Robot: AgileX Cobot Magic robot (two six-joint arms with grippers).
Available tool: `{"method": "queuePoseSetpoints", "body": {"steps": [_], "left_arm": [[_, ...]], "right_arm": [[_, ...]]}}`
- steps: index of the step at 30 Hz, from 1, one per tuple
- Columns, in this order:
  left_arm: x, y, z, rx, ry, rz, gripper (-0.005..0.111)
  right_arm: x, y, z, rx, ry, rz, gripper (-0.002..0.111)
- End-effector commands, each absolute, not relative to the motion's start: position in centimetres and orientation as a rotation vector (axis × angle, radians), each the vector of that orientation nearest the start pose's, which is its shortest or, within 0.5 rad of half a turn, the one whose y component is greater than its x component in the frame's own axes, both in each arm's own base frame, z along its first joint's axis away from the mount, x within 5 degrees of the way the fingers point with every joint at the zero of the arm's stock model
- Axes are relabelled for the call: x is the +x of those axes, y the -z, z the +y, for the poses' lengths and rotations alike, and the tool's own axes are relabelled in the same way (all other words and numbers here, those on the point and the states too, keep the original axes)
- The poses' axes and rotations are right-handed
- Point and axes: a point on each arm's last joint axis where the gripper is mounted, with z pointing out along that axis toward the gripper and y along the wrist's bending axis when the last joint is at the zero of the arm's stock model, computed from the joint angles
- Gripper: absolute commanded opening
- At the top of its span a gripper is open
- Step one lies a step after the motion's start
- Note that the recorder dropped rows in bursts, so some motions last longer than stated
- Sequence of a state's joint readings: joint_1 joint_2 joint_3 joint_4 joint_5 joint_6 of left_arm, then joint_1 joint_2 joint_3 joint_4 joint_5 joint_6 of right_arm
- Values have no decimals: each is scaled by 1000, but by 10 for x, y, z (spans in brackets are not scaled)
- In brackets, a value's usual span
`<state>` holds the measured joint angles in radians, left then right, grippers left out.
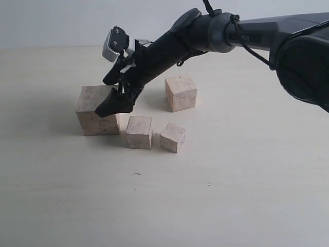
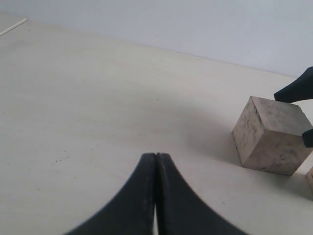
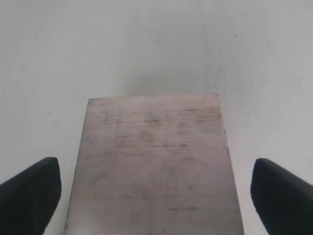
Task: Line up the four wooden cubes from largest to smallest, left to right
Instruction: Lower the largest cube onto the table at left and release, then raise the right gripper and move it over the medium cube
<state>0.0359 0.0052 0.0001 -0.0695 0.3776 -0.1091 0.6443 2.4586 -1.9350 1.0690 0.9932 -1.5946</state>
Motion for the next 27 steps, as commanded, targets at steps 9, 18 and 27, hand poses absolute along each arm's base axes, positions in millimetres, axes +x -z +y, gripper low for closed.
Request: {"method": "queuePoseSetpoints", "body": {"steps": [9,18,27], "left_arm": [[53,-179,-1,-172,123,1854,0],[53,-179,-1,-172,123,1854,0],[53,-179,-1,-172,123,1854,0]], "right_arm": [[363,-224,348,-1596,-947,1788,105],[356,-289,316,-1289,-711,2151,36],[349,-293,294,-1088,-566,2409,0]]}}
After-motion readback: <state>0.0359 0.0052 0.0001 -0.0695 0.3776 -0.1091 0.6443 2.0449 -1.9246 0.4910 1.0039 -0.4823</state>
